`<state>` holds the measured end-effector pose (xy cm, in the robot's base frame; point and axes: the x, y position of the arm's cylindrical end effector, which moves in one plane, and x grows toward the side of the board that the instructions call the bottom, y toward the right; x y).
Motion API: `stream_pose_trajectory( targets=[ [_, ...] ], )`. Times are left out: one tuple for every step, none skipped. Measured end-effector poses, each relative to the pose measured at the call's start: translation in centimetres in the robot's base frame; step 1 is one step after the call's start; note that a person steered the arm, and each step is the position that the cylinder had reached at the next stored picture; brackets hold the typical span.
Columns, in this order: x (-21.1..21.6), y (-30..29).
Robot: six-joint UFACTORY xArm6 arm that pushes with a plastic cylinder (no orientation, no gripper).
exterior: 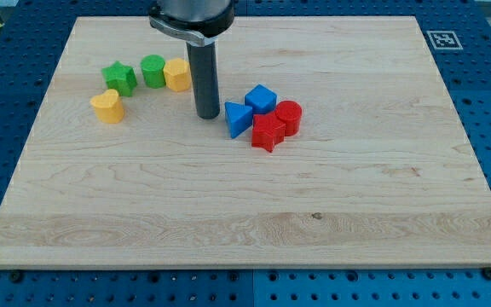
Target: Slide the yellow heart to the top left
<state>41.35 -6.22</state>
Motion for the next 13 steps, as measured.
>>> stream_pose_trajectory(
  targets=[
    [4.2, -2.1],
    [9.1, -2.5],
    [9.1, -2.5],
    [9.1, -2.5],
    [8.2, -3.4],
    [5.6, -6.6],
    [3.6, -10.6],
    [1.5, -12.4],
    [-0.9, -14.5],
    [-2.5, -16.1],
    [-2.7, -16.1],
    [-2.7, -16.1],
    [-2.7, -16.1]
  ],
)
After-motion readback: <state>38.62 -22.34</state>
